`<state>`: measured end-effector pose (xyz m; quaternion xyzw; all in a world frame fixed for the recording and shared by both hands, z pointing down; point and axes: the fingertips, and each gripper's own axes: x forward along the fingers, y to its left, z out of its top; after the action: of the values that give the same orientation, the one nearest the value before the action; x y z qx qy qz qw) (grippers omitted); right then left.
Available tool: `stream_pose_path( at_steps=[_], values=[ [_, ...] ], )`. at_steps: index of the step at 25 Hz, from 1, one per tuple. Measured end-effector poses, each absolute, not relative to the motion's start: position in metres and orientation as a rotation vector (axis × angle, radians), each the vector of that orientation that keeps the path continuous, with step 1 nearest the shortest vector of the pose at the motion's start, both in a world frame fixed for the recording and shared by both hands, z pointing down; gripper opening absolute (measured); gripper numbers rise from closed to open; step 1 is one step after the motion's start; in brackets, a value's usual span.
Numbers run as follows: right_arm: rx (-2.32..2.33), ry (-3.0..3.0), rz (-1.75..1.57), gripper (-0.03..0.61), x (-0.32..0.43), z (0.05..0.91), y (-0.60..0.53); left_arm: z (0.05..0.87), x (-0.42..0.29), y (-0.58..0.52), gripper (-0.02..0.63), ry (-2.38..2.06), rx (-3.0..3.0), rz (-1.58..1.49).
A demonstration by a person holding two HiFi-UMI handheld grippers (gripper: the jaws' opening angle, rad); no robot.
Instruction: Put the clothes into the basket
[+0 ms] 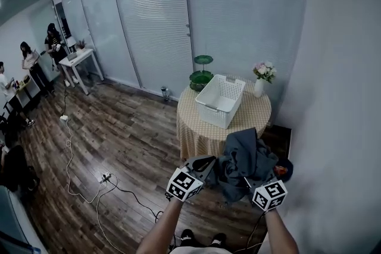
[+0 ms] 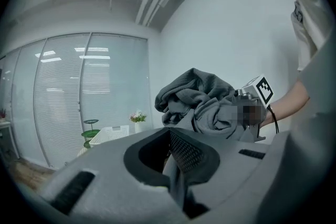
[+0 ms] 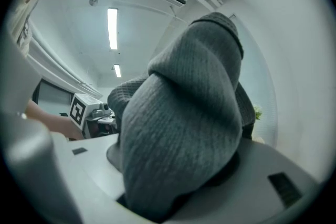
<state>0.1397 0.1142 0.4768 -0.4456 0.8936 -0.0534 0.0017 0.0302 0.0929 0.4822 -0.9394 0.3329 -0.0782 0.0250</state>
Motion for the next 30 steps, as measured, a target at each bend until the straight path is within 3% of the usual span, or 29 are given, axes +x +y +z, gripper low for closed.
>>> stream_pose_path(
  at_steps=[8, 30],
  values=[
    [-1.427, 2.832, -0.166, 0.233, 0.155, 0.496, 0.075, 0.502, 0.061, 0.063, 0.014, 1.064, -2.913, -0.283],
    [-1.331, 2.885, -0.072, 0.233, 0.097, 0.487, 0.003, 0.495, 0.033, -0.006, 0.014, 1.066, -2.899, -0.233]
  ],
)
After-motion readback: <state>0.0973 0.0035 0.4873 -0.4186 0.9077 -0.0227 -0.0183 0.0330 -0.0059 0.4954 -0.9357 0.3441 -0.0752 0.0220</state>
